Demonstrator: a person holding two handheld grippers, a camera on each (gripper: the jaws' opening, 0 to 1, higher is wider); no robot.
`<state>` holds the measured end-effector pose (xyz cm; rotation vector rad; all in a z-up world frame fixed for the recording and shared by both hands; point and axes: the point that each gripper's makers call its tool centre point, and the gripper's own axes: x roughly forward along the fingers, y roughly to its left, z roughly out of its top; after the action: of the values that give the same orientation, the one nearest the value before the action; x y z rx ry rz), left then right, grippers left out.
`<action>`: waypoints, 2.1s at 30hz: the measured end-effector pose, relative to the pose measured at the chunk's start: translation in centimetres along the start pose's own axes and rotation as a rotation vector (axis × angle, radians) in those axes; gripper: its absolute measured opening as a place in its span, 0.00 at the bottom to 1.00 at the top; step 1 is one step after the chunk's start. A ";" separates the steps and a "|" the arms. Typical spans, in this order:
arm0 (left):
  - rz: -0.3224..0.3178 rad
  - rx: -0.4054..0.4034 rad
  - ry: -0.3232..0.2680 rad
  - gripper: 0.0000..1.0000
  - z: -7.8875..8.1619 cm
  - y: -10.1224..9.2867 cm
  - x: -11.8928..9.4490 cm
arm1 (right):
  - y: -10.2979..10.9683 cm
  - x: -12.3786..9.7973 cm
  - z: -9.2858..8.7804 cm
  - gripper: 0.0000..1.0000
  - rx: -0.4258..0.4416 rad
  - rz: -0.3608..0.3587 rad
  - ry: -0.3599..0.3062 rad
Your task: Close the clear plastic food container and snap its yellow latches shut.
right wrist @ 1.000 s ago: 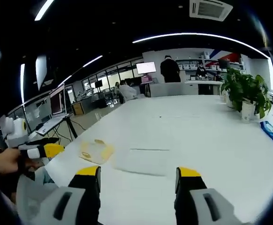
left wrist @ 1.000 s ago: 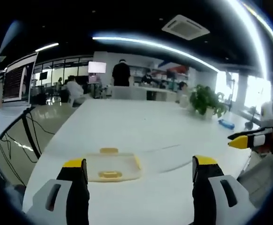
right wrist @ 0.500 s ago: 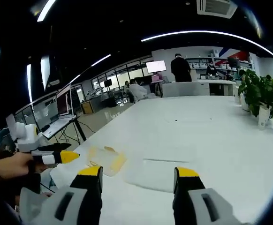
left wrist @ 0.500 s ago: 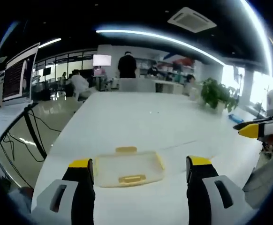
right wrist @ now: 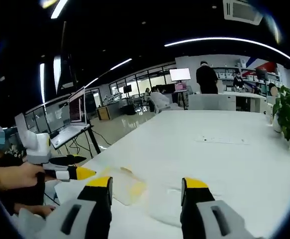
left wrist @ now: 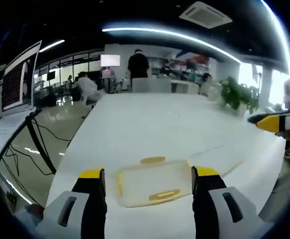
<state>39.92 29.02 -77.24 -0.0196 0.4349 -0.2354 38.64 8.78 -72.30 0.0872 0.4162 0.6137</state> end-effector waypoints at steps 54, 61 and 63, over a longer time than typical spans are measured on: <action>0.088 0.023 0.208 0.24 -6.0 4.8 6.9 | 2.8 13.3 -9.9 0.28 0.007 0.057 0.306; 0.116 0.031 0.212 0.12 -6.2 5.3 6.6 | 3.2 13.4 -10.6 0.25 -0.005 0.061 0.335; 0.122 0.031 0.210 0.09 -6.2 5.5 6.5 | 3.1 13.4 -10.8 0.21 0.008 0.054 0.343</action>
<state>44.30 33.02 -85.95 0.0622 0.6394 -0.1239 42.48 18.59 -86.26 -0.0001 0.7499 0.6821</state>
